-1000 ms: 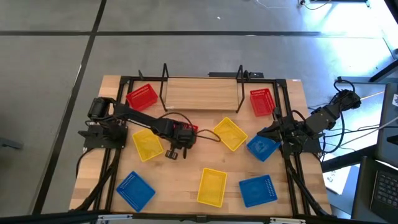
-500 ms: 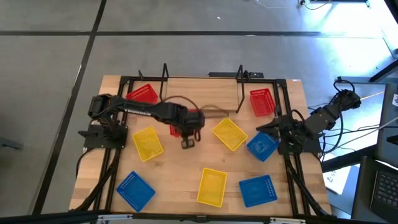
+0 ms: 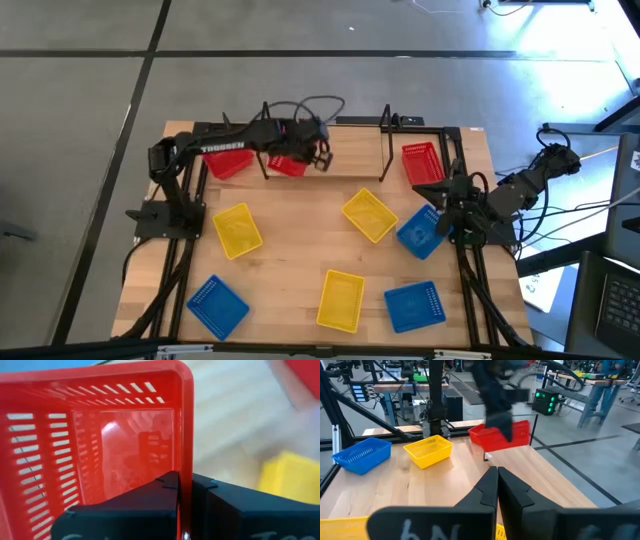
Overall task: Stack baskets on shelf by color
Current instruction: Put the bottom red bin on the shelf
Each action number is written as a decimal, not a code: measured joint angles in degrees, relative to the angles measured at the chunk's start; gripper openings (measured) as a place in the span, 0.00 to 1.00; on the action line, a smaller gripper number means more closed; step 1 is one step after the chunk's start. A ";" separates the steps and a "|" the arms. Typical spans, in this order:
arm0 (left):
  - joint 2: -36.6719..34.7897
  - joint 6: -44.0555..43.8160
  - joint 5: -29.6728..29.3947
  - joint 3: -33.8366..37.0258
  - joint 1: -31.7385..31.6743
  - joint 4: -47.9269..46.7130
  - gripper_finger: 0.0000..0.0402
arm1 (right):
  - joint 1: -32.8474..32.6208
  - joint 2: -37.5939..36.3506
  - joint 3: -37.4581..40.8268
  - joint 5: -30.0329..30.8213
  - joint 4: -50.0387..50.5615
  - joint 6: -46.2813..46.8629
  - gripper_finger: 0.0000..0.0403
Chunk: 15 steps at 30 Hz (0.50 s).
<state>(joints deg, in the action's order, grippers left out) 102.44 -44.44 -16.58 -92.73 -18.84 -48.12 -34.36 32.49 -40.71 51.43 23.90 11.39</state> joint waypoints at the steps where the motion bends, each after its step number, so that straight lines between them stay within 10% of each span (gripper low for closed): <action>1: 0.57 -0.41 0.70 0.00 -1.34 0.77 0.00 | -0.01 0.00 0.00 -0.01 -0.01 -0.04 0.03; 15: 5.54 -3.61 2.76 0.00 -9.76 2.55 0.00 | -0.01 0.00 0.00 0.03 0.02 -0.10 0.03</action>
<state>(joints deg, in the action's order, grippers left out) 107.98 -48.05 -13.82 -92.73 -28.60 -45.56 -34.37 32.49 -40.71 51.46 23.92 11.29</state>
